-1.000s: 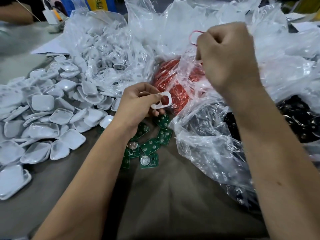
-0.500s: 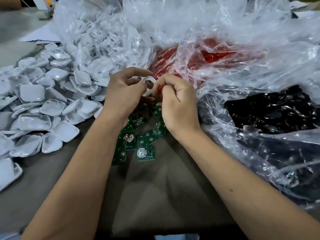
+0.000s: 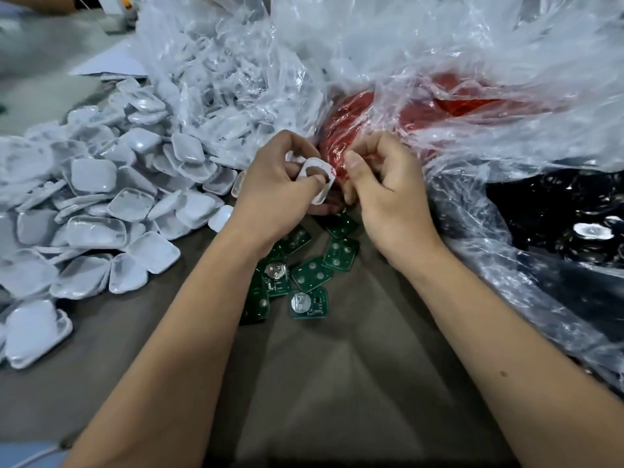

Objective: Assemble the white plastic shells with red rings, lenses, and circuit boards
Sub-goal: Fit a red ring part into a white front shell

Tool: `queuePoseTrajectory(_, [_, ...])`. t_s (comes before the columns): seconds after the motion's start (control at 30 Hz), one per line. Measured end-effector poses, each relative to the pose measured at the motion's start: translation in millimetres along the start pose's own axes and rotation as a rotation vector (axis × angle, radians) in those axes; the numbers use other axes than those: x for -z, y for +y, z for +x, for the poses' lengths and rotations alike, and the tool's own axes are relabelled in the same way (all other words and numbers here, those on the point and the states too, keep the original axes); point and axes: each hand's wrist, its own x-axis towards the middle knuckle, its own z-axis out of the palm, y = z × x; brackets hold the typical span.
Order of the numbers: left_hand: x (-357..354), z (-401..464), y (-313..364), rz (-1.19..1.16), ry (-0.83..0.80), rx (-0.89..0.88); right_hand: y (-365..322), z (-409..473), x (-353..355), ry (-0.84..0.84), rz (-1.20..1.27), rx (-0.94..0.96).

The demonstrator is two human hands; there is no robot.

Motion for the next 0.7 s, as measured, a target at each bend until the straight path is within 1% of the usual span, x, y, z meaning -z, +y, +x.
queuePoseTrajectory(0.13, [0.0, 0.4, 2.5, 0.003, -0.058, 0.057, -1.3, 1.1, 0.9, -0.011, 0.149, -0.062])
queuePoseTrajectory(0.2, [-0.1, -0.1, 4.0, 0.006, -0.093, 0.078, -1.0, 1.0, 1.5, -0.017, 0.176, -0.086])
queuePoseTrajectory(0.37, [0.8, 0.0, 7.2, -0.078, -0.159, 0.119, 0.1, 0.9, 1.3, -0.01, 0.106, -0.09])
queuePoseTrajectory(0.53, [0.8, -0.8, 7.0, -0.134, -0.154, 0.13, 1.2, 1.0, 1.4, -0.008, 0.05, -0.096])
queuePoseTrajectory(0.7, [-0.4, -0.8, 5.0, -0.152, -0.155, 0.126, 2.2, 3.6, 0.5, 0.044, -0.061, -0.024])
